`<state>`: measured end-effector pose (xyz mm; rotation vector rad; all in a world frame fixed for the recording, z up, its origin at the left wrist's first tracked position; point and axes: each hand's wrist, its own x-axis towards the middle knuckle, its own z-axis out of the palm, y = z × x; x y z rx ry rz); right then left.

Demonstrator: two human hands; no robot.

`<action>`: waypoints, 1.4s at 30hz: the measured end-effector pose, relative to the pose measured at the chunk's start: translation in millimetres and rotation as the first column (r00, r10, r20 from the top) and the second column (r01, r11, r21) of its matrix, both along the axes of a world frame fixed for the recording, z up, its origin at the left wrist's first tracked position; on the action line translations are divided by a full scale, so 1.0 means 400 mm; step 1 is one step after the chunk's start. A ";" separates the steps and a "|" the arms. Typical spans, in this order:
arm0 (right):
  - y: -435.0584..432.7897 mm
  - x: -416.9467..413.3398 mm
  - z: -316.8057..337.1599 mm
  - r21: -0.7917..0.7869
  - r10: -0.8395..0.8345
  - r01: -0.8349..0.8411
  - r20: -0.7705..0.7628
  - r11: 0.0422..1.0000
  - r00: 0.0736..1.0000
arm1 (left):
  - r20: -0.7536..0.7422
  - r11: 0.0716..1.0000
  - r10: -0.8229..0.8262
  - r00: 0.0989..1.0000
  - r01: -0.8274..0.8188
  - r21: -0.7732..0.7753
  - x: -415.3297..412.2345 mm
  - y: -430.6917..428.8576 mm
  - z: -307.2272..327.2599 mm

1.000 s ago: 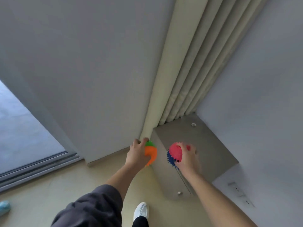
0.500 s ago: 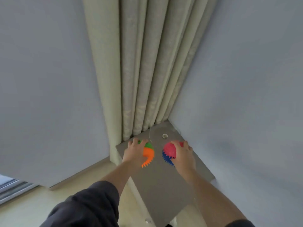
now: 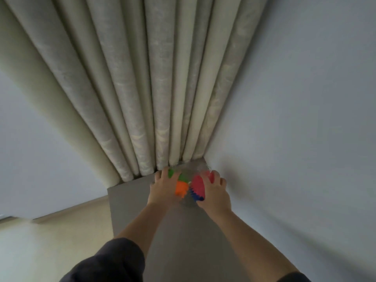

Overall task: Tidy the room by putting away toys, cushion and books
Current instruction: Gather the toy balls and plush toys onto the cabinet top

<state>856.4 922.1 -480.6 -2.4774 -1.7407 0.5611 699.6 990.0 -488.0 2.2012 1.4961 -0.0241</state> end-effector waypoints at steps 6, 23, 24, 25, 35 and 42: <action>0.080 0.045 -0.089 0.006 0.023 -0.023 0.015 1.000 1.000 | -0.057 0.997 -0.018 0.998 0.022 0.076 0.052 0.064 -0.082; 0.120 0.056 -0.173 -0.094 0.031 -0.024 0.074 0.995 0.997 | -0.237 0.986 -0.119 0.964 0.143 0.084 0.114 0.103 -0.173; 0.117 0.056 -0.169 -0.103 0.037 -0.028 0.087 0.994 0.996 | -0.253 0.986 -0.129 0.959 0.152 0.074 0.115 0.103 -0.167; 0.113 0.054 -0.165 -0.116 0.043 -0.032 0.099 0.993 0.994 | -0.269 0.985 -0.138 0.953 0.160 0.062 0.113 0.102 -0.161; 0.058 0.039 -0.080 -0.082 0.092 -0.076 0.210 0.994 0.973 | -0.247 0.990 -0.082 0.966 0.108 0.090 0.047 0.047 -0.105; -0.038 -0.090 0.016 0.055 0.085 -0.099 0.227 0.994 0.970 | -0.153 0.997 0.025 0.988 -0.014 0.074 -0.151 -0.074 0.028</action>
